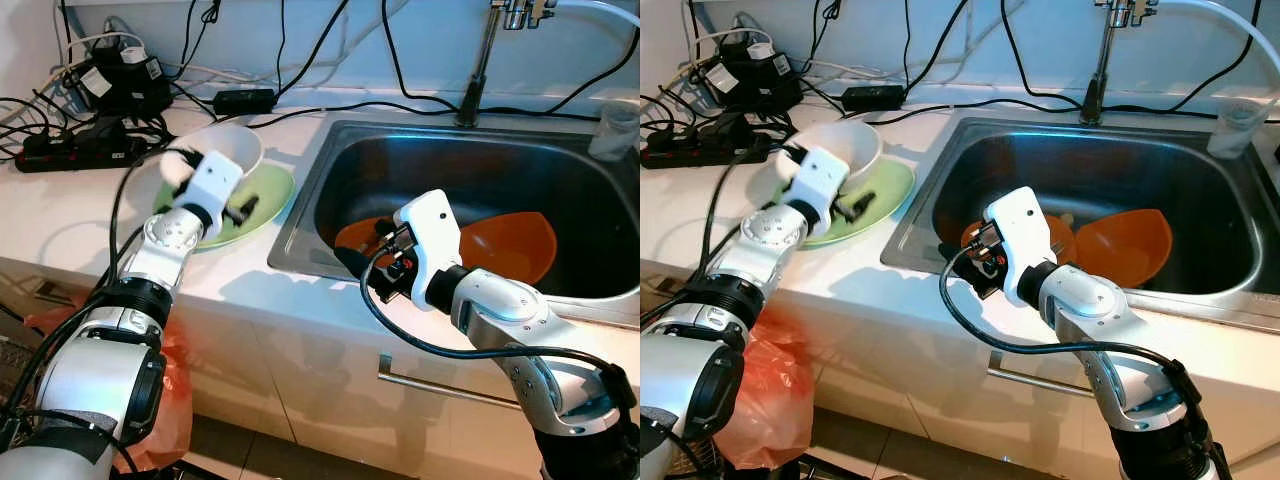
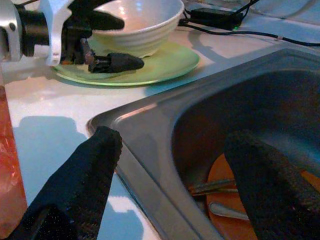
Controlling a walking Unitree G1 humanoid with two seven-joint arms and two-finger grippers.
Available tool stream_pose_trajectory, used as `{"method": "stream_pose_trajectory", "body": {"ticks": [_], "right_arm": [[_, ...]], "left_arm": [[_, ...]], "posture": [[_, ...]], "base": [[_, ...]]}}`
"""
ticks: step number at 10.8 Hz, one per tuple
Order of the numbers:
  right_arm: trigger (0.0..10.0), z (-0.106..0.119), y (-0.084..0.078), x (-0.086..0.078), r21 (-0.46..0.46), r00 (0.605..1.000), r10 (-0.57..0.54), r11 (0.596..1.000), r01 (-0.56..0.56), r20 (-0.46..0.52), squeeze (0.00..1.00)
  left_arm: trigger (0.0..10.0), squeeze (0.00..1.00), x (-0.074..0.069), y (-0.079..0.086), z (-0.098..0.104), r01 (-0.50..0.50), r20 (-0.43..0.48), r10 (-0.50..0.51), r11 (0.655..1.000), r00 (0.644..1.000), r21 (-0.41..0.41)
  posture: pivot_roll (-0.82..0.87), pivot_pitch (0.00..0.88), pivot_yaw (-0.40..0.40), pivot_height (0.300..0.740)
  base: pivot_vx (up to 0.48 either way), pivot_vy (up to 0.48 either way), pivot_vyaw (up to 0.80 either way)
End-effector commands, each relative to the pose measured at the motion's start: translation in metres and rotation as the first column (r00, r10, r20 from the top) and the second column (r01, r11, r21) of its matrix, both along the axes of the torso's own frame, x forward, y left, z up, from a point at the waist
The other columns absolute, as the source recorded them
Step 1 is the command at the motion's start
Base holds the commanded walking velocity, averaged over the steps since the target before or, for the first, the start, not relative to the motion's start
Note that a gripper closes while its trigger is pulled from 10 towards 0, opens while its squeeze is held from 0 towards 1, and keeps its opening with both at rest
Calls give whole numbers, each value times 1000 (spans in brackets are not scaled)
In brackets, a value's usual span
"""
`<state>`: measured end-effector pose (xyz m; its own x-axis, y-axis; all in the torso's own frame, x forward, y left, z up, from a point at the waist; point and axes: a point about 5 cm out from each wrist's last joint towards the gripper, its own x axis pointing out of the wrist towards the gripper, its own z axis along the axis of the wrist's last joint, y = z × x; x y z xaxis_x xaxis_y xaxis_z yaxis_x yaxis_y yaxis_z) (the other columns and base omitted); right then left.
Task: Kitchen organization
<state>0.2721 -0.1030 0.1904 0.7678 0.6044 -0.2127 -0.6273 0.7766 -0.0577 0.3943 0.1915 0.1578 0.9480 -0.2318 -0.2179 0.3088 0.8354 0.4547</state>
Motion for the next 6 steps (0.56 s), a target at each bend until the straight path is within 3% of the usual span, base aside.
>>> {"method": "stream_pose_trajectory", "body": {"ticks": [1, 4, 6], "right_arm": [[10000, 4, 2, -3, 1, 1000, 7, 1000, -7, 14, 0], [10000, 5, 3, -5, 17, 999, 30, 999, -31, 20, 0], [10000, 16, 12, -13, 91, 991, 114, 989, -120, 67, 0]], "left_arm": [[0, 0, -1, 8, -3, -8, -35, 9, 1000, 999, 24], [0, 0, -2, 9, -3, 6, -50, -4, 1000, 999, 31], [0, 0, -1, 9, -3, 2, -47, 0, 999, 999, 34]], "posture": [[-124, 0, 117, 740], [-126, 0, 117, 740], [-126, 0, 117, 740]], "base": [[0, 0, 0], [0, 0, 0], [0, 0, 0]]}}
